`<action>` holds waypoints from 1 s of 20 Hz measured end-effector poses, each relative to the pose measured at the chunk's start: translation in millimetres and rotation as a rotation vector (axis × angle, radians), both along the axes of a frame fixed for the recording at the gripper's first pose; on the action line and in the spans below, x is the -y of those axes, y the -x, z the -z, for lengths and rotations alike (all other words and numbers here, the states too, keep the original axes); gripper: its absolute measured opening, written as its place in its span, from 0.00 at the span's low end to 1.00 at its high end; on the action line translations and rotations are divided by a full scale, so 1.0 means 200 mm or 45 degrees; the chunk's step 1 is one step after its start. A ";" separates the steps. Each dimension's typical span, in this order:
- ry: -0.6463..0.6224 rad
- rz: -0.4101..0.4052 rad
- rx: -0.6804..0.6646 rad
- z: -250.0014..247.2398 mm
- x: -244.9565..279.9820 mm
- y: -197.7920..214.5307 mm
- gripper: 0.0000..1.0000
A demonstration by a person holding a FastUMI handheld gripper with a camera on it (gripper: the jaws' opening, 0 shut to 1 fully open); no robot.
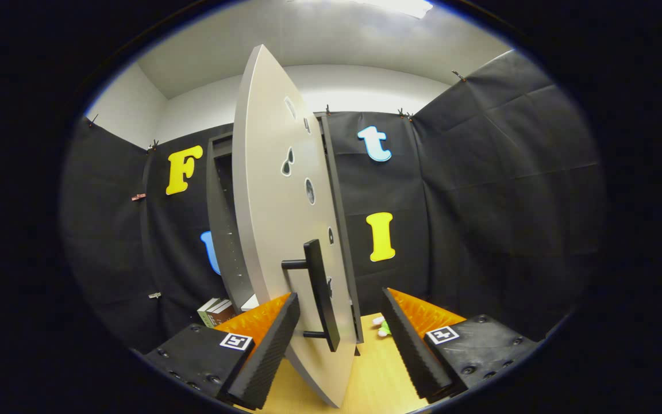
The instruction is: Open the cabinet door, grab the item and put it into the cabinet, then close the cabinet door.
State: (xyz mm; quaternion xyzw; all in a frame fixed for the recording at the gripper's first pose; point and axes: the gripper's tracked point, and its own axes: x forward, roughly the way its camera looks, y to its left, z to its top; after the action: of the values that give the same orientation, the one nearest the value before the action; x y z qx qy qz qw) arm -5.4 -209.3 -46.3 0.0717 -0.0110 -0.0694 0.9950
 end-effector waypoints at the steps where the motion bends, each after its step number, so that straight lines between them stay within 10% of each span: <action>1: 0.008 0.006 0.000 -0.01 -0.03 -0.01 0.91; 20: 0.147 -0.195 -0.021 0.01 -0.83 -0.30 0.96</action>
State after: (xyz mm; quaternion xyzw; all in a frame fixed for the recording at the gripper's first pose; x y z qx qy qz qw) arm 53.7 -44.1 -47.5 0.0144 -0.0013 0.0071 0.9999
